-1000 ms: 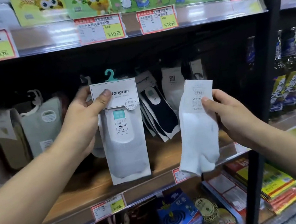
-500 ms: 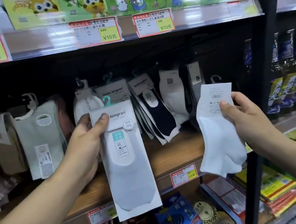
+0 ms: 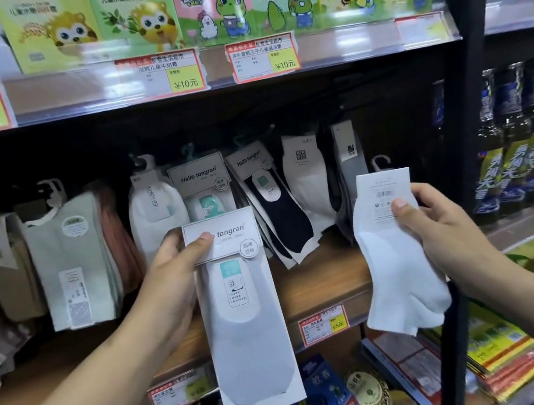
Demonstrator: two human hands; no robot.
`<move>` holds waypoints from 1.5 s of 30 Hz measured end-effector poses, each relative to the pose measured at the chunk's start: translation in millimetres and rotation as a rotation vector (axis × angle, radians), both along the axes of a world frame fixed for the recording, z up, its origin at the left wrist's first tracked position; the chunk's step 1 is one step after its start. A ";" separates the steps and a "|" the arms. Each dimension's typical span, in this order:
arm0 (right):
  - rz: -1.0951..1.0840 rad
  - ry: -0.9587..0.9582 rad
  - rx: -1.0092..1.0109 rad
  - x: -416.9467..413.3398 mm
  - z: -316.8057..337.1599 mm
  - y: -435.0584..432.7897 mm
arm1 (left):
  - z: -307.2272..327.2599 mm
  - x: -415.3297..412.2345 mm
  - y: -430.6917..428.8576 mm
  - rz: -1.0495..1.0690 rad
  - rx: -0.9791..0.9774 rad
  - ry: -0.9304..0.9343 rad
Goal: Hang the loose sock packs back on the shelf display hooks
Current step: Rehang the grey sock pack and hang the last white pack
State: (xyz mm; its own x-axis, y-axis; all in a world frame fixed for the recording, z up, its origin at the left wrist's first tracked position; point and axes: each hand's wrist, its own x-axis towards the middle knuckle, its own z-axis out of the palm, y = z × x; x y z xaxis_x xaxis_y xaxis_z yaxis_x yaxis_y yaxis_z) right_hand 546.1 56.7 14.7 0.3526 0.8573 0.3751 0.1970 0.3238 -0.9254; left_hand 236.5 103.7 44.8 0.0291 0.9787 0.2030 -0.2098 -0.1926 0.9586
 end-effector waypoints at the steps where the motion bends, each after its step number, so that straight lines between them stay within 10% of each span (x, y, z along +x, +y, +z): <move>1: 0.013 -0.006 -0.003 -2.0 -1.2 1.4 | -0.9 1.6 0.1 -0.007 -0.016 -0.001; 45: 0.108 0.015 -0.168 -42.3 32.5 -8.3 | 42.1 50.1 55.7 0.302 0.119 -0.013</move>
State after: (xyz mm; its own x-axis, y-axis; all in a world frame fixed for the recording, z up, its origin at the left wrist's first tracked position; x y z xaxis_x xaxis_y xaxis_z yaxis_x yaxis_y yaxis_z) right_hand 503.8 48.5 47.2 0.2593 0.9405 0.2195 0.1554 0.1837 -0.9706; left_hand 286.6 159.4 86.9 -0.2628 0.9121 0.3146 -0.1382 -0.3583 0.9233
